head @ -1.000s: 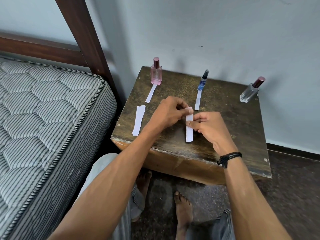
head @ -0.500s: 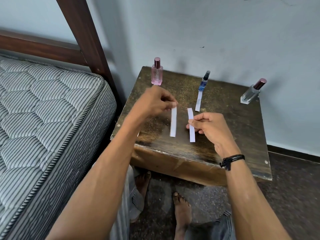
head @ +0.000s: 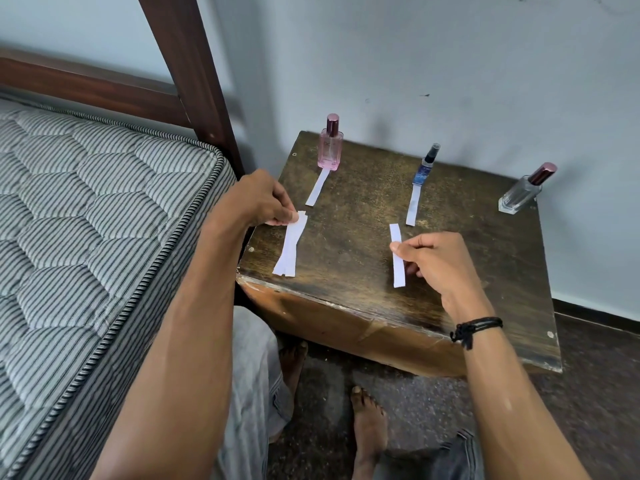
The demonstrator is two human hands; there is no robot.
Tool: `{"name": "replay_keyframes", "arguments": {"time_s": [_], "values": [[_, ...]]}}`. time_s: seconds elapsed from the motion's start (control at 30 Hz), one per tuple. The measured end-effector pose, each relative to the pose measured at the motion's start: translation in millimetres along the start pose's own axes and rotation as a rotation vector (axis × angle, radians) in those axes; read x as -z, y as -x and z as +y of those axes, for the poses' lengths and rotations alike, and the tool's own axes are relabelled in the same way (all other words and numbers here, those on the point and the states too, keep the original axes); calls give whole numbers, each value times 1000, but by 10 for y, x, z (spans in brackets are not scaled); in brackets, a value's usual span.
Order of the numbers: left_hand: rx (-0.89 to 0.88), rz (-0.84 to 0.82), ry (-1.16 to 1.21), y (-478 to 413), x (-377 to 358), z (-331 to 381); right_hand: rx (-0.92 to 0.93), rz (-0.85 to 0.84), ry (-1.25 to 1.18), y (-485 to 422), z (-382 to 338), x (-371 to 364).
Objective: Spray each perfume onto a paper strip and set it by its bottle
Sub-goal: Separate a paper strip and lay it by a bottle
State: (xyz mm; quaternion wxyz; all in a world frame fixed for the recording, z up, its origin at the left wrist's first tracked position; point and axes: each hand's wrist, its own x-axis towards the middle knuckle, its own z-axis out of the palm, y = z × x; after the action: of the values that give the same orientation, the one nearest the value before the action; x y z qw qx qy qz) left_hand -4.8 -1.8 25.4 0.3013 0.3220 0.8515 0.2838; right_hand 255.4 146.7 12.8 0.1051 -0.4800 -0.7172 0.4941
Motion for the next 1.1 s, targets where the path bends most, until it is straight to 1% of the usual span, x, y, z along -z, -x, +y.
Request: {"name": "replay_keyframes", "arguments": {"time_s": [0.13, 0.37, 0.5, 0.6, 0.67, 0.87, 1.1], "values": [[8, 37, -64, -9, -10, -4, -29, 14, 105, 6, 24, 0], [14, 80, -57, 31, -25, 47, -19, 68, 282, 78, 11, 7], [-79, 186, -35, 58, -34, 110, -30, 91, 339, 86, -12, -9], [-175, 218, -26, 66, -109, 226, -30, 85, 379, 100, -26, -12], [-235, 187, -42, 64, -206, 336, -32, 79, 404, 106, -28, -11], [-359, 11, -115, 83, -563, 603, -38, 82, 425, 86, -19, -15], [-431, -43, -176, 94, -835, 716, -68, 89, 392, 84, -20, 18]]}}
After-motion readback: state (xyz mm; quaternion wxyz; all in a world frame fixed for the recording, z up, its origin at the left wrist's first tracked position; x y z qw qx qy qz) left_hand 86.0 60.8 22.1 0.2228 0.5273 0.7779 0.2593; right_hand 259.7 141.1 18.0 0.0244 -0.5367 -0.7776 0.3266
